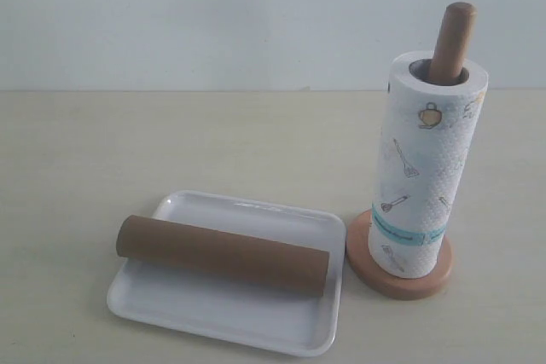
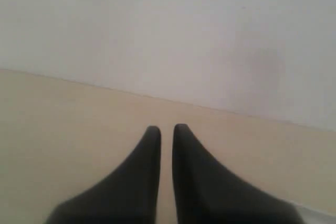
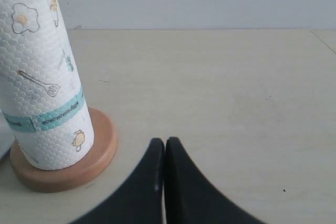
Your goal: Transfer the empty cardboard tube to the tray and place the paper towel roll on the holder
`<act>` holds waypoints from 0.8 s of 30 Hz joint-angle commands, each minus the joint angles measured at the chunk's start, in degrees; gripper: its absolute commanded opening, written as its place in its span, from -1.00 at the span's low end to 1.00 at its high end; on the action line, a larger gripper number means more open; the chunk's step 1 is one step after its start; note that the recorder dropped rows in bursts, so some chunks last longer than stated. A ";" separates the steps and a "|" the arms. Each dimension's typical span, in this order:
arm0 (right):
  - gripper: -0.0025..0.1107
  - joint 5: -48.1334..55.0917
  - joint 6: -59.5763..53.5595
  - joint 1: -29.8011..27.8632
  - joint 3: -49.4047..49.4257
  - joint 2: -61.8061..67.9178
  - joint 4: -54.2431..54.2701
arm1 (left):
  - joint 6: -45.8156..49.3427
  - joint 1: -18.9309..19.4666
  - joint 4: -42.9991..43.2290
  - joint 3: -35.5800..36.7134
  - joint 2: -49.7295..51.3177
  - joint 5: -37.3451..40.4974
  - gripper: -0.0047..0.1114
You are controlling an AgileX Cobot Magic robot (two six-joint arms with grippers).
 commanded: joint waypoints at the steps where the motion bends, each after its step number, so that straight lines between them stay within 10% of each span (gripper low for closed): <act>1: -0.96 -0.53 0.11 -0.16 -0.03 -0.22 0.04 | 19.41 0.04 -18.45 6.73 0.17 -16.47 -0.79; 6: -0.96 -0.53 0.11 -0.16 -0.03 -0.22 0.04 | 45.89 0.12 -42.97 6.73 -0.66 -9.55 -0.79; 24: -0.96 -0.53 0.11 -0.16 -0.03 -0.22 0.04 | 32.55 0.26 -26.60 6.73 -1.47 1.93 -0.79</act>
